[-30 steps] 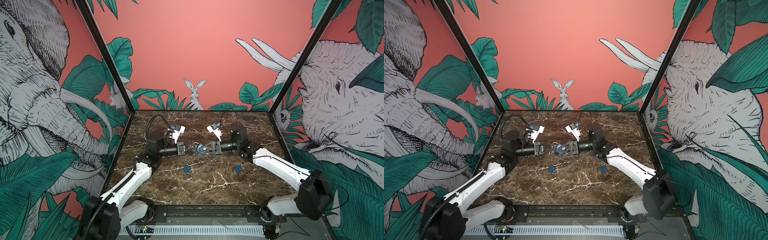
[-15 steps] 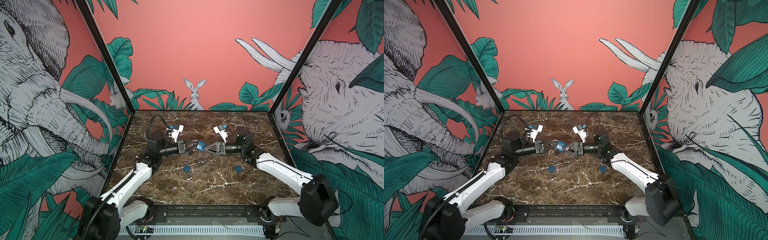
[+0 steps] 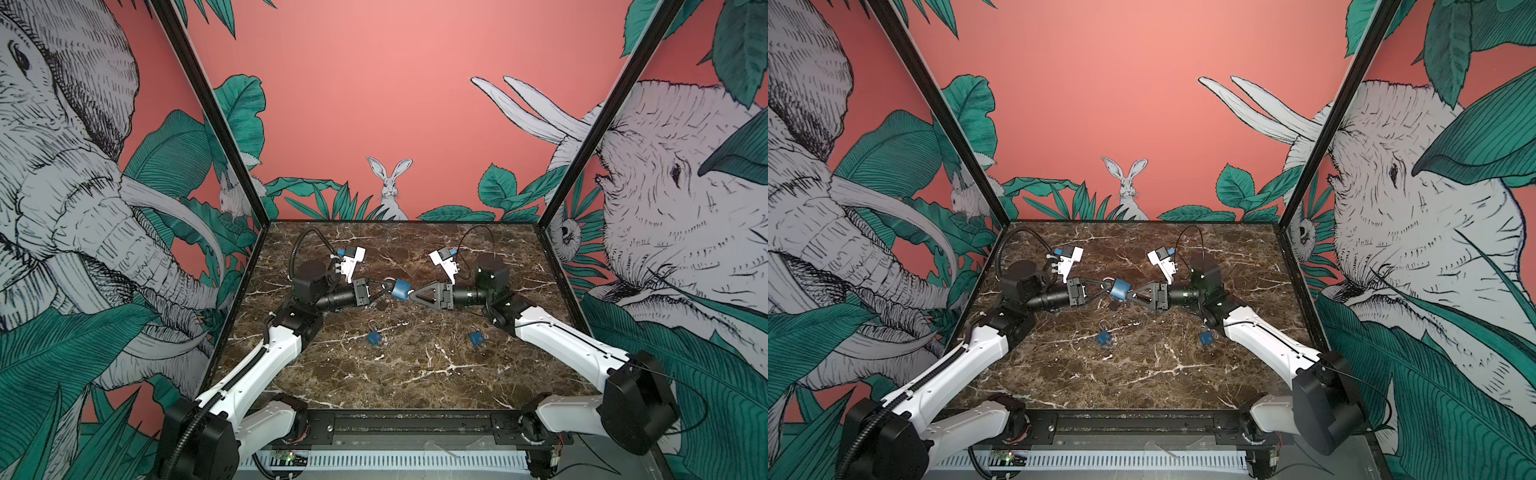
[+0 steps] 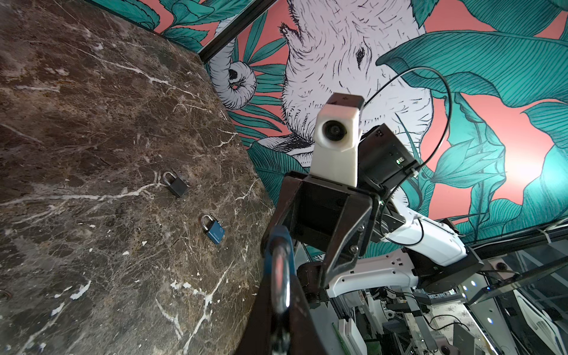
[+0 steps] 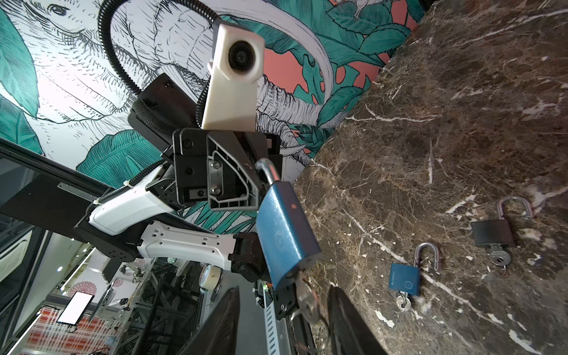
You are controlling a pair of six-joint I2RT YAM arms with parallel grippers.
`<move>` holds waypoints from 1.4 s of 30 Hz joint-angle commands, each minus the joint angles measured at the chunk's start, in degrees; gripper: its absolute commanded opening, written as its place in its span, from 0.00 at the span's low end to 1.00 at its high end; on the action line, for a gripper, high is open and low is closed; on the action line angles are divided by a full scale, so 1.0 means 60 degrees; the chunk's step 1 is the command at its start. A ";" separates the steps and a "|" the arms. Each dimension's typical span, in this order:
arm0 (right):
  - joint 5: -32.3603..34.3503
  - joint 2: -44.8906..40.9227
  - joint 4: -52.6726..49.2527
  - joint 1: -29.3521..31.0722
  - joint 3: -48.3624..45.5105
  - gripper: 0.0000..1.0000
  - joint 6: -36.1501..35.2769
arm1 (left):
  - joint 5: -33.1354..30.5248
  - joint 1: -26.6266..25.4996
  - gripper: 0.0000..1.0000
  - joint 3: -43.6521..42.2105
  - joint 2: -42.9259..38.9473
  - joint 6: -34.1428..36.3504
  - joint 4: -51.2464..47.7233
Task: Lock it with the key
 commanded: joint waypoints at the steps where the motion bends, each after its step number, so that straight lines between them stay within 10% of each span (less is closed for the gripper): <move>1: 0.0166 -0.0559 0.0065 -0.0239 -0.0014 0.48 -0.0262 | 0.0045 0.0075 0.00 0.0490 -0.0377 -0.0029 0.0400; 42: -0.0164 0.0215 0.0984 0.0146 0.0413 0.16 0.0225 | 0.0091 0.0075 0.00 0.0286 -0.0334 -0.0197 0.0528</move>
